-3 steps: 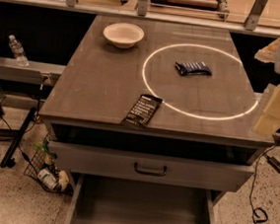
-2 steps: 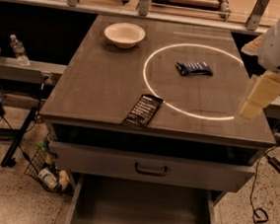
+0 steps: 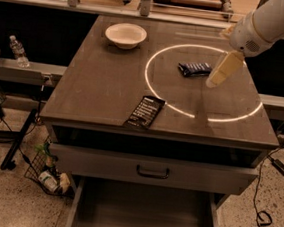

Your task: Place rxbar blueberry into middle drawer

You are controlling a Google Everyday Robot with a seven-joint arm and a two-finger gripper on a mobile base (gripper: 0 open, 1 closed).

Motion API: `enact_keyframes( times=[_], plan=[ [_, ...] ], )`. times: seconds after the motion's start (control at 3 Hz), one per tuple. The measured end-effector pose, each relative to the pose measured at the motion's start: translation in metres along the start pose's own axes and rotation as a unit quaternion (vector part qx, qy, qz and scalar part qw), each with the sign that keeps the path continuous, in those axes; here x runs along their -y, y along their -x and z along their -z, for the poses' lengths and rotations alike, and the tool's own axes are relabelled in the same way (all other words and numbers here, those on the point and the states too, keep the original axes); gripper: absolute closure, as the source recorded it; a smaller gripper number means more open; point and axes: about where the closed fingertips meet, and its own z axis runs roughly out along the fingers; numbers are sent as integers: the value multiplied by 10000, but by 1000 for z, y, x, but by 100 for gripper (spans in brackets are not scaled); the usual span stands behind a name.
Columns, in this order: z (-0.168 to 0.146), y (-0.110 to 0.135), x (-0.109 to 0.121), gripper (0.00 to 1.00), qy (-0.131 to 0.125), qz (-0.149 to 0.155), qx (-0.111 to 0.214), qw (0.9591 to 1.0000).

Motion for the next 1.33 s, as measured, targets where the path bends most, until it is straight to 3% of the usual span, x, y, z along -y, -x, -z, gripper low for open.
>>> enact_keyframes(
  times=[0.33,0.67,1.0,1.33],
  plan=[
    [-27,5,42,0,-101,-228,424,9988],
    [-25,6,41,0,-102,-198,398,9990],
    [-46,-7,28,0,0,-825,719,9940],
    [-66,-14,30,0,-92,-1693,1232,9778]
  ],
)
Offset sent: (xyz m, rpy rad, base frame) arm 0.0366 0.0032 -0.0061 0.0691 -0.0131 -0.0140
